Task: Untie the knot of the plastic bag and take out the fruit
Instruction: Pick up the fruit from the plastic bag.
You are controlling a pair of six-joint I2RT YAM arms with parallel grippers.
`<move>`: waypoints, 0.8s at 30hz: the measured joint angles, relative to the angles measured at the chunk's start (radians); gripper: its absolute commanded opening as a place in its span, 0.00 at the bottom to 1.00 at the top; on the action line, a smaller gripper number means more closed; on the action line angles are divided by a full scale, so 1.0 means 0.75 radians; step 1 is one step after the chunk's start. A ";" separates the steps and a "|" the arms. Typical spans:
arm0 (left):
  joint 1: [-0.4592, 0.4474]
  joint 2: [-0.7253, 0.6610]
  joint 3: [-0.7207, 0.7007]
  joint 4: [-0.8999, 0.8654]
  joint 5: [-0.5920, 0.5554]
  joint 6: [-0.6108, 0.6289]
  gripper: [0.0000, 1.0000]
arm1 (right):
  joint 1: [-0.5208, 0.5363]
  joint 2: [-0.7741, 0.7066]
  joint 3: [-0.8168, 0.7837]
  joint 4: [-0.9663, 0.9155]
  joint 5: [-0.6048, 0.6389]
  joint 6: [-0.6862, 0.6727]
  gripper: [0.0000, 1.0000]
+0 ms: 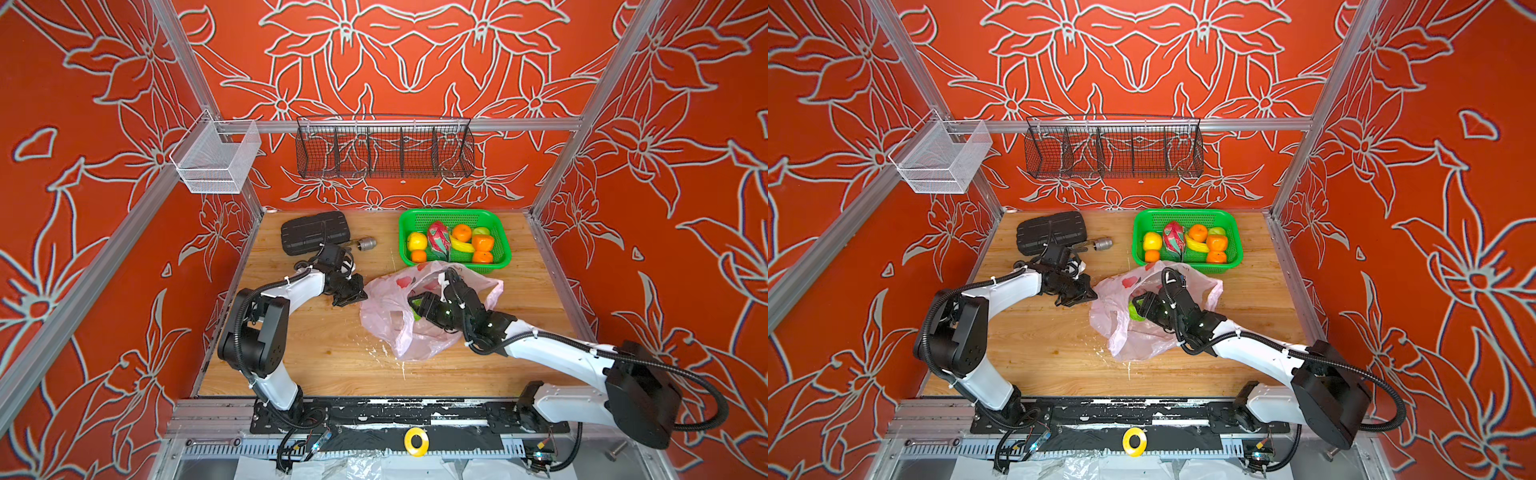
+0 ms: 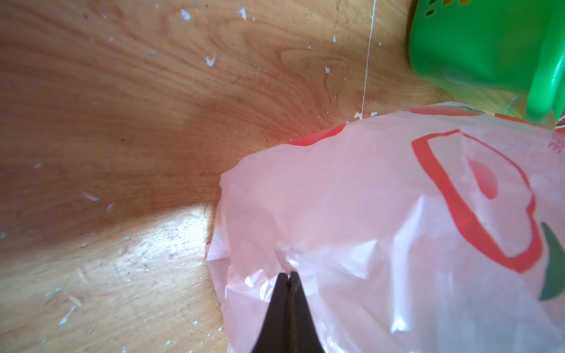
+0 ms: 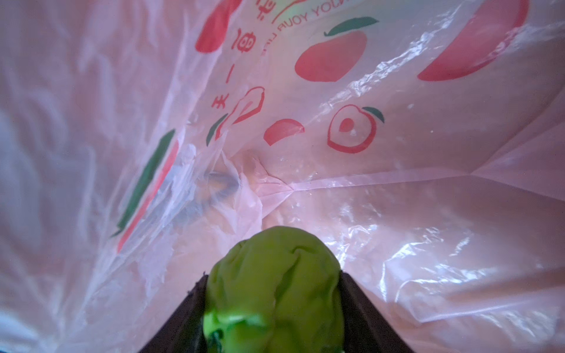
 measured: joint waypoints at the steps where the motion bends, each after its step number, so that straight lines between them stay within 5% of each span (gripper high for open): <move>1: 0.000 -0.003 0.000 -0.001 -0.001 0.002 0.00 | 0.001 -0.003 0.000 -0.017 0.001 -0.007 0.44; 24: 0.102 -0.186 -0.009 -0.084 -0.087 0.071 0.02 | 0.061 -0.510 0.286 -0.708 0.042 -0.284 0.43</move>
